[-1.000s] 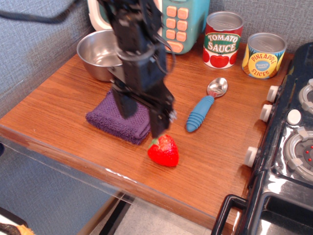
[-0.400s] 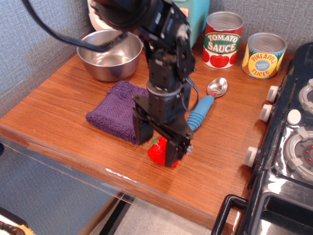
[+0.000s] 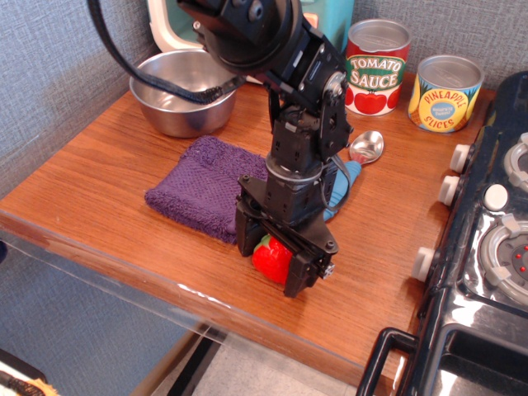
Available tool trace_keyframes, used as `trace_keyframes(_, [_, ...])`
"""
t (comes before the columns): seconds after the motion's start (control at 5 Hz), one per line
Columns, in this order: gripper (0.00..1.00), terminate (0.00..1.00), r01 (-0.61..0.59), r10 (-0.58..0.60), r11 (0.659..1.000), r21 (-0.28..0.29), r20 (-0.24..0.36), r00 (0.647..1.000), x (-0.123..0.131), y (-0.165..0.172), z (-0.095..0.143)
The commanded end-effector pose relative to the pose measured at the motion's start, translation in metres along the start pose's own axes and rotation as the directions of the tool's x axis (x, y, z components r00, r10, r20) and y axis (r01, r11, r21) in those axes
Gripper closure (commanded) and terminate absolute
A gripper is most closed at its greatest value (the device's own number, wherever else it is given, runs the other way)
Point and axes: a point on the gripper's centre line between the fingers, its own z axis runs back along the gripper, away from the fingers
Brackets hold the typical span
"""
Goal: Place the strawberry in the metal pot.
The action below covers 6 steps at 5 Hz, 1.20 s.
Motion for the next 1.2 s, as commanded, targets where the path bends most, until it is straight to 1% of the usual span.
trace_keyframes(0.0, [1.00,0.00,-0.035,0.034,0.999,0.005,0.055,0.998,0.005,0.007,0.008])
trace_keyframes(0.2, [1.00,0.00,-0.044,0.044,0.999,-0.002,0.048,0.998,0.005,0.011,0.007])
trace_keyframes(0.4, [1.00,0.00,-0.046,0.048,0.999,-0.020,0.080,0.996,0.004,0.015,0.016])
trace_keyframes(0.6, [1.00,0.00,-0.055,0.065,0.997,-0.057,0.180,0.982,0.007,0.028,0.047])
trace_keyframes(0.8, [1.00,0.00,-0.109,0.123,0.992,-0.070,0.243,0.962,0.007,0.049,0.071])
trace_keyframes(1.0, [1.00,0.00,-0.165,0.176,0.984,-0.063,0.313,0.933,0.014,0.077,0.099])
